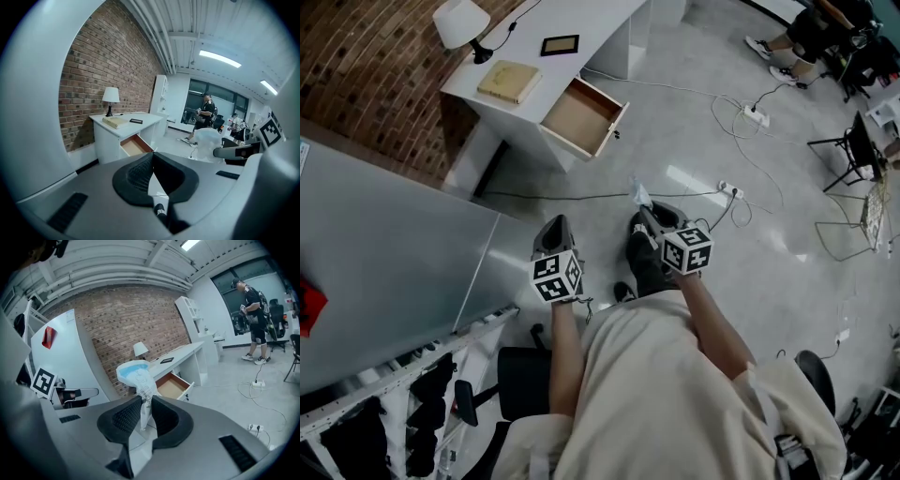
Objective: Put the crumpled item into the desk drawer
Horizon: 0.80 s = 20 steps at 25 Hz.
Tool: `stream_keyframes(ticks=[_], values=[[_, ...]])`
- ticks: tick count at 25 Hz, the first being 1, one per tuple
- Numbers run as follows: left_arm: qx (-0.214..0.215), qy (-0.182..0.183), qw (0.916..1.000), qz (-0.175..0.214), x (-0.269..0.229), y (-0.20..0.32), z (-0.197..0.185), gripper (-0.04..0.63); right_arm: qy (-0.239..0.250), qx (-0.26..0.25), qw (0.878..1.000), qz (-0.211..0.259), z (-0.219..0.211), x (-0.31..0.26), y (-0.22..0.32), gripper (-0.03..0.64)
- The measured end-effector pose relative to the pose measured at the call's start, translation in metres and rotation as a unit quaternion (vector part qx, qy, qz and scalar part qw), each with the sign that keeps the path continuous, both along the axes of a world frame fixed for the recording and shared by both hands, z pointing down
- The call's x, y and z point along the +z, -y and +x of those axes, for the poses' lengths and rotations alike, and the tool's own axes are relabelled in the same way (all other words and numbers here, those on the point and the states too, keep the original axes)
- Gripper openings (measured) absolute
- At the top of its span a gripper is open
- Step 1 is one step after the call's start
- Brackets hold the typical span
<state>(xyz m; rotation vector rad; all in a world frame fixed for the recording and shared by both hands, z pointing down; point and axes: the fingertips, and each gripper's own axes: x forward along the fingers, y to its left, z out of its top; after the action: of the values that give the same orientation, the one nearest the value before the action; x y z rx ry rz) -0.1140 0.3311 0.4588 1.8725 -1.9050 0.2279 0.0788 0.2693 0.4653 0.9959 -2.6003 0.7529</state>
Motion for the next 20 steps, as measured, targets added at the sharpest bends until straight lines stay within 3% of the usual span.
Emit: stream_keyframes(ticks=[12,20], values=[[0.010,0.012,0.9998,-0.009,-0.003,0.098,-0.024,0.017,0.007,-0.018,1.000,-0.010,-0.041,-0.003,0.105,0.092],[0.023,0.016,0.9993,-0.025,0.004,0.161,-0.015,0.017,-0.030,-0.060,0.998,-0.010,-0.047,0.014,0.155,0.092]])
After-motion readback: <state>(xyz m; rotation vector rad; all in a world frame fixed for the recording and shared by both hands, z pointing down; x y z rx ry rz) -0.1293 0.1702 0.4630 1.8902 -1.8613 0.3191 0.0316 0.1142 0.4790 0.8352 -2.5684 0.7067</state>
